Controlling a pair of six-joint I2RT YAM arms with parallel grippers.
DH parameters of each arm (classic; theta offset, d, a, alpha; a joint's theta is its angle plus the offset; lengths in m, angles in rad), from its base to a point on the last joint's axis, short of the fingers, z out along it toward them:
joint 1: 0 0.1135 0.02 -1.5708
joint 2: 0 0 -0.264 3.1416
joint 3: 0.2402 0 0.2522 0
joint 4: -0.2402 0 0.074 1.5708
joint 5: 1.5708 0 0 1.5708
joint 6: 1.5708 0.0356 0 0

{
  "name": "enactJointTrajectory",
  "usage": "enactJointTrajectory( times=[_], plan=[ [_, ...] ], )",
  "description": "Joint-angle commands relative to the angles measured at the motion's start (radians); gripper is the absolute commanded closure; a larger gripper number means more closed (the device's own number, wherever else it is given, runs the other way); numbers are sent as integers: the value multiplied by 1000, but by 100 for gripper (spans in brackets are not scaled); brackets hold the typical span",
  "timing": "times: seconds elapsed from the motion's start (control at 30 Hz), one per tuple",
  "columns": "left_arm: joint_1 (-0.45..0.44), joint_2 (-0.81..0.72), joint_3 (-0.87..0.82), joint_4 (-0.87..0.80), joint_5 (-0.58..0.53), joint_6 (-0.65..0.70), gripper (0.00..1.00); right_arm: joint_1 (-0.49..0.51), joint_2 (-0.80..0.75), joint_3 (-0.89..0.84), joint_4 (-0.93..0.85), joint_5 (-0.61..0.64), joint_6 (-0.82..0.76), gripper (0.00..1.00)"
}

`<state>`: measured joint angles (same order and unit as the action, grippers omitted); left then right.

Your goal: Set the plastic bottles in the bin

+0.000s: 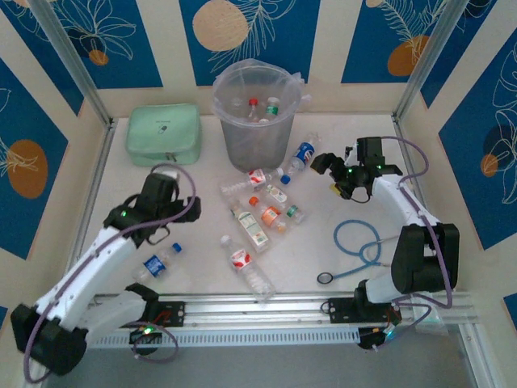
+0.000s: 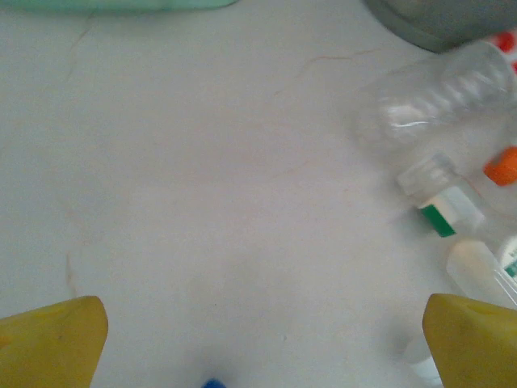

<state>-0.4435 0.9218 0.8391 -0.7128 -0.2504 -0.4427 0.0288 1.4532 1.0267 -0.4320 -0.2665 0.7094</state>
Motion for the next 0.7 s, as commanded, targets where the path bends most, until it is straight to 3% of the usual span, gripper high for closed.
enactJointTrajectory(
  times=[0.0,0.07,0.17,0.47,0.67],
  plan=[
    [-6,-124,-106,-48,-79,-293,1,-15,15,-8,12,-27,-11,1],
    [-8,-143,-111,-85,-65,-304,1,-19,9,-24,12,-32,-13,1],
    [-8,-95,-46,-261,-149,-332,1,-27,-9,-48,10,-33,-19,1],
    [-8,-99,-49,-455,-177,-566,1,-68,-44,-84,13,-36,-27,0],
    [-8,4,-23,-592,-74,-601,5,-88,-32,-94,19,-33,-31,1]
  ],
)
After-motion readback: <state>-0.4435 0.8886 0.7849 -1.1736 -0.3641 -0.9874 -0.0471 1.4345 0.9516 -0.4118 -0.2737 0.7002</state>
